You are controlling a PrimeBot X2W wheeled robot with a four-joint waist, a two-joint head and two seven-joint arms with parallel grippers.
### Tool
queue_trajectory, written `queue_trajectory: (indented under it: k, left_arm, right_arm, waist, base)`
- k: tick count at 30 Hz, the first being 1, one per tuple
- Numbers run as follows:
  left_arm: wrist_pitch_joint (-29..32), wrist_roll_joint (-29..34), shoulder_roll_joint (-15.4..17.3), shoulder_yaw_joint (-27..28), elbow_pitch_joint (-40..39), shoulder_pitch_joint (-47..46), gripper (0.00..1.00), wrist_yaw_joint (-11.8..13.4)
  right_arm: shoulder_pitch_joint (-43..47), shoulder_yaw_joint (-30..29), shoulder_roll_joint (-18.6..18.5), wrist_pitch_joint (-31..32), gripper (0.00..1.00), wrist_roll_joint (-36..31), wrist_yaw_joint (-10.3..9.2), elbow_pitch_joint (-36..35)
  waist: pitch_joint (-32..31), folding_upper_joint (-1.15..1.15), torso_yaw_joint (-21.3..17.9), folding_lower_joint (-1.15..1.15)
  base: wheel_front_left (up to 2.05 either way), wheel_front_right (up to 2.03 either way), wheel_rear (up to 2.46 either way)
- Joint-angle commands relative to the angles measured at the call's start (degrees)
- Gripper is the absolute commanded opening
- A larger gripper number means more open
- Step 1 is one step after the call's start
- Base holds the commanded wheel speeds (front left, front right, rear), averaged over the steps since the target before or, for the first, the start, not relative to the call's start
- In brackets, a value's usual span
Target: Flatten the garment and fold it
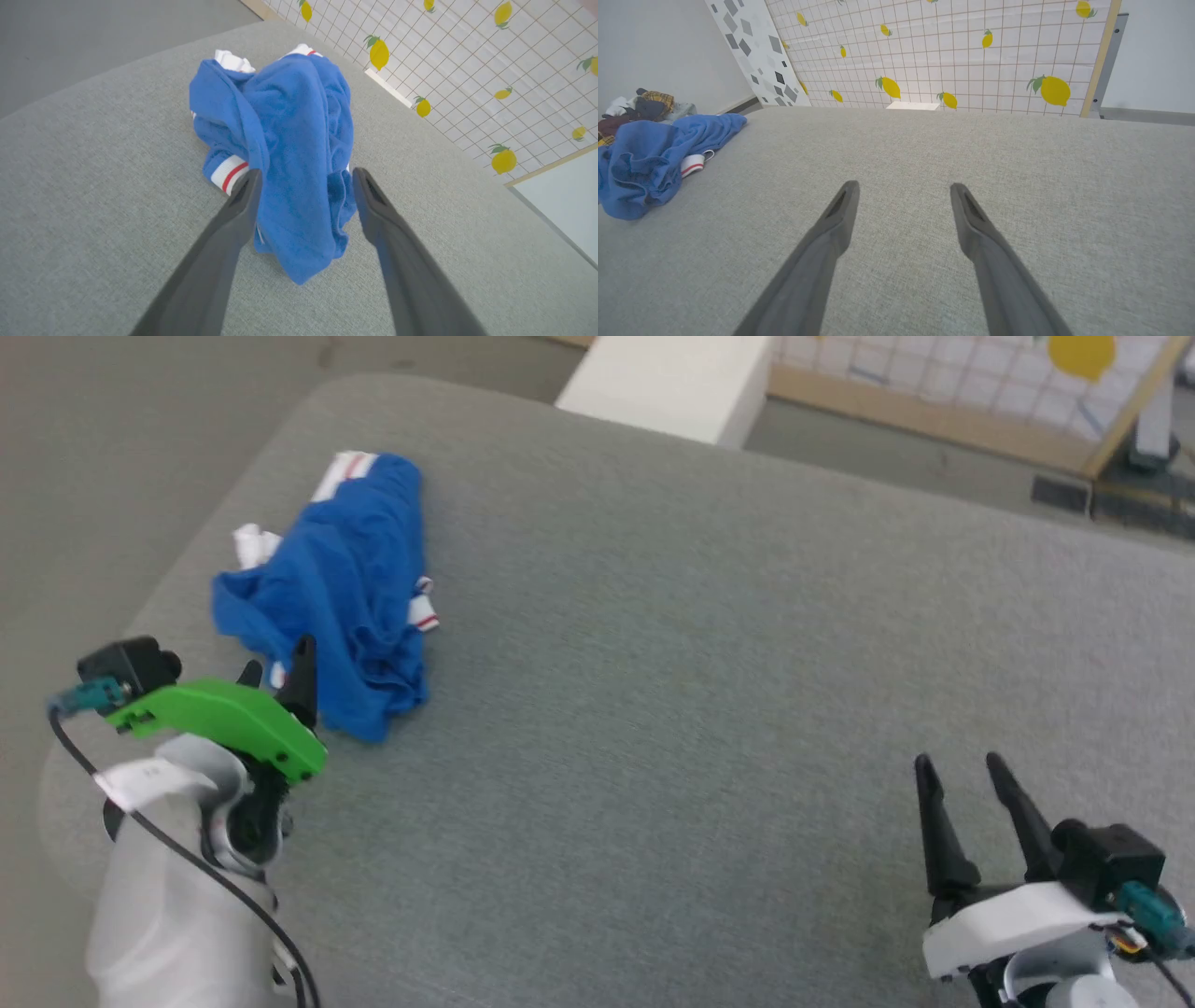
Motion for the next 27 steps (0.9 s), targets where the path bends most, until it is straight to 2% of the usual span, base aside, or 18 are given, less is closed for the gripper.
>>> queue_trajectory:
  k: [1,7,13,16,17,18,21,27]
  left_arm:
    - [1.7,-0.9,1.0,0.5,1.4,-2.0,1.00,0.6]
    - [9.0,-3.0,2.7,0.4,7.2,-6.3,1.00,0.9]
    - [10.8,-0.1,4.4,-2.0,11.5,-7.7,1.00,2.8]
    - [11.2,0.5,4.2,-2.6,13.9,-7.8,1.00,4.1]
    - [10.9,0.7,4.2,-2.6,14.5,-7.8,0.35,4.4]
    - [10.3,0.7,4.2,-2.5,14.9,-7.9,0.00,4.6]
    - [7.0,0.8,4.2,-1.9,15.5,-8.3,0.00,5.2]
    - [-1.3,0.8,5.4,-1.2,13.7,-10.5,0.00,2.6]
  right_arm:
    - [-1.1,-0.2,0.0,0.4,1.00,-0.6,-0.09,-0.8]
    - [-1.6,-1.2,0.0,1.5,1.00,-1.6,-0.09,-3.0]
    - [-2.1,-1.4,0.0,2.1,1.00,-2.2,-0.09,-4.4]
    - [-2.4,-1.5,0.0,2.4,1.00,-2.3,-0.09,-4.7]
    - [-2.4,-1.4,0.0,2.4,1.00,-2.3,-0.09,-4.8]
    - [-2.5,-1.3,0.0,2.5,1.00,-2.3,-0.09,-4.8]
    - [-2.5,-0.8,0.0,2.3,1.00,-1.9,-0.09,-4.4]
    - [-2.0,0.3,0.0,1.5,1.00,-0.8,-0.09,-2.5]
  waist:
    - [5.0,0.00,-4.7,0.00]
    - [8.2,0.00,-7.0,0.00]
    - [10.0,0.00,-7.8,0.00]
    - [10.2,0.00,-7.8,0.00]
    - [10.2,0.00,-7.7,0.00]
    - [10.2,0.00,-7.7,0.00]
    - [9.6,0.00,-7.3,0.00]
    - [6.4,0.00,-6.5,0.00]
  base:
    - [0.00,0.00,0.00]
    - [0.00,0.00,0.00]
    - [0.00,0.00,0.00]
    - [0.00,0.00,0.00]
    - [0.00,0.00,0.00]
    - [0.00,0.00,0.00]
    - [0.00,0.00,0.00]
    - [0.00,0.00,0.00]
